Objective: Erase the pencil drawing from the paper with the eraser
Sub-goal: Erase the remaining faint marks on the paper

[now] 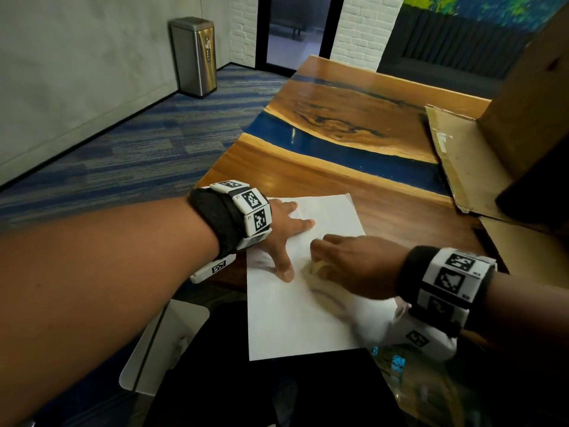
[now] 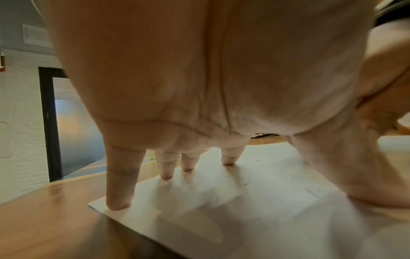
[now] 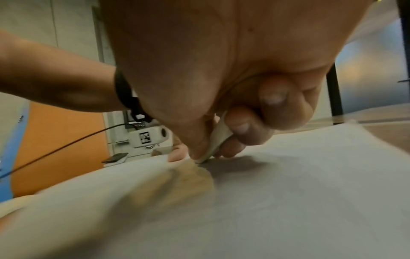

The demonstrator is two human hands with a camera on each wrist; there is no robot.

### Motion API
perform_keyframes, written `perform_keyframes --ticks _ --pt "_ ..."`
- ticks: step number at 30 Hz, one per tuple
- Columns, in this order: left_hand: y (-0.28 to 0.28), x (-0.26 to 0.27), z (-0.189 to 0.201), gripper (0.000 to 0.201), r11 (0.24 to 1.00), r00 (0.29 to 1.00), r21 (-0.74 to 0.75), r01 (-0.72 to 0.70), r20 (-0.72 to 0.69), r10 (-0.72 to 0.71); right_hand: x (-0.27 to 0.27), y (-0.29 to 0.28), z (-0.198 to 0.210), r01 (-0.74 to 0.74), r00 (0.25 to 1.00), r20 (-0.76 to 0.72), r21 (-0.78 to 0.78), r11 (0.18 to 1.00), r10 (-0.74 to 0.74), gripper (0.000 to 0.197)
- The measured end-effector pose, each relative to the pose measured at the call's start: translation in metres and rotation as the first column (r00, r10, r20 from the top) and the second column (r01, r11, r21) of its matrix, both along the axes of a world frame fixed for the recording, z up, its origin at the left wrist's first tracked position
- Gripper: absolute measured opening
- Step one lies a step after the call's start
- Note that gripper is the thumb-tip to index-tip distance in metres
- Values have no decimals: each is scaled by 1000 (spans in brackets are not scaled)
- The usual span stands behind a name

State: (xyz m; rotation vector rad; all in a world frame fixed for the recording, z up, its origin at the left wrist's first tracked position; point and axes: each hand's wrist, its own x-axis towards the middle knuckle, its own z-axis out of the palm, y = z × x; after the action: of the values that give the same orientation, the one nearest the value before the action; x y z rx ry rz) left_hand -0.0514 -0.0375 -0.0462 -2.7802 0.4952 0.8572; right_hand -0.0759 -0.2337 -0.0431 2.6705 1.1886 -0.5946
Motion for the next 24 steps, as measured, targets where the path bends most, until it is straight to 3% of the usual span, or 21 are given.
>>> perform_keyframes --ticks 3,8,13,16,18,21,24 --pt "0 0 0 129 1000 1000 -2 -3 3 3 15 -1 3 92 985 144 12 996 -93 25" --pt "0 -1 1 128 1000 1000 -5 -6 10 6 -5 11 0 -9 1000 12 30 1000 9 24" --pt "-1 -4 5 113 1000 997 15 5 77 -6 41 -4 -2 194 959 205 21 981 -194 21" --pt "0 -7 7 102 999 994 30 40 101 -43 52 -7 -7 223 946 232 40 974 -226 18" --pt "3 -10 6 109 1000 998 -12 7 60 -6 52 -4 -4 224 943 242 47 973 -229 17" --pt "3 -11 0 121 999 999 -45 -11 50 13 36 3 -1 175 970 159 86 981 -187 18" --pt "0 -12 -3 124 999 997 -51 11 75 -7 4 14 1 11 1000 -29 118 993 -7 25"
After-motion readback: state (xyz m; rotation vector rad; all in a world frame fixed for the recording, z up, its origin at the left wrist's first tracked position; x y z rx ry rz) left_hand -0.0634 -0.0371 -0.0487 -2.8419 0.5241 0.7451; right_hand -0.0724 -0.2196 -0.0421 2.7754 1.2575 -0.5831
